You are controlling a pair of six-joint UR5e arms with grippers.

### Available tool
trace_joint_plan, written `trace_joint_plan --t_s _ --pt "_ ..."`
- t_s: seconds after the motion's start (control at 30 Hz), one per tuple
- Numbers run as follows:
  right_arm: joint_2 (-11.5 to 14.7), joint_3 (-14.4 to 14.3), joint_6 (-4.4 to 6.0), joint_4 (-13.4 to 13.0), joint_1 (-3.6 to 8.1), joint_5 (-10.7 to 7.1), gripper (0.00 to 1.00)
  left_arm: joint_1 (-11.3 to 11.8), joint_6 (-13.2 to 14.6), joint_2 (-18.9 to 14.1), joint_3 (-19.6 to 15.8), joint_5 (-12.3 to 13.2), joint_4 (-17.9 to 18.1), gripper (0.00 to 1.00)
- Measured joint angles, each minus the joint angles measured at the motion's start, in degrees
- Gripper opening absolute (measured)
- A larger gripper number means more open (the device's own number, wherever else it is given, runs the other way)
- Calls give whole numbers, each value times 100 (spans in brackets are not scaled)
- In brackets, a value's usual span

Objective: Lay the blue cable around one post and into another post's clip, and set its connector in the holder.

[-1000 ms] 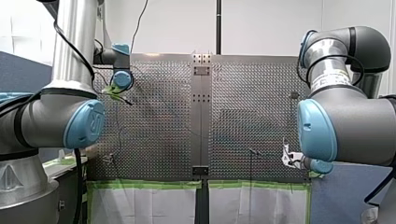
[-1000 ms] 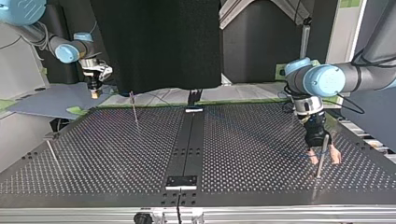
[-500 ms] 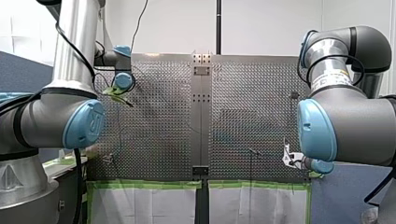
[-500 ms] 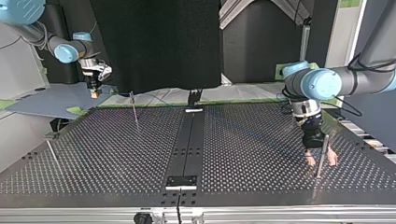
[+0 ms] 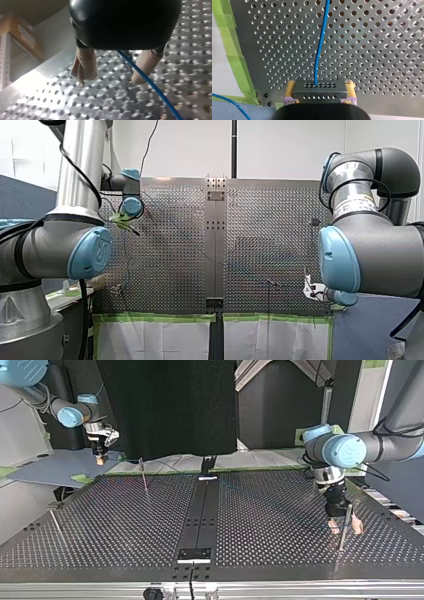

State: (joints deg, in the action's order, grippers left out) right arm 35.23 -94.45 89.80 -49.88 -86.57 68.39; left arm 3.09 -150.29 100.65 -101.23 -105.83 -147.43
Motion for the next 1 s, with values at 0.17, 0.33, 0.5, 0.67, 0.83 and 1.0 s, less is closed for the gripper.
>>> trace_joint_plan --t_s 0.17,0.33,0.5,0.67,0.83,1.0 --pt "-1 0 -7 1 -1 -1 0 -120 230 -33 0 182 -63 100" --pt "-1 0 -12 3 -1 -1 0 -238 462 -198 -6 416 -60 100" --pt "-1 0 -12 -3 -2 0 0 -346 471 -463 -96 689 -48 100" --pt "0 0 -3 -11 0 0 0 -363 340 -678 -291 922 1 100" --pt "0 0 2 -19 0 0 0 -345 109 -746 -546 1181 222 100" --pt "2 0 0 -16 0 -2 0 -343 -150 -753 -817 1453 488 100"
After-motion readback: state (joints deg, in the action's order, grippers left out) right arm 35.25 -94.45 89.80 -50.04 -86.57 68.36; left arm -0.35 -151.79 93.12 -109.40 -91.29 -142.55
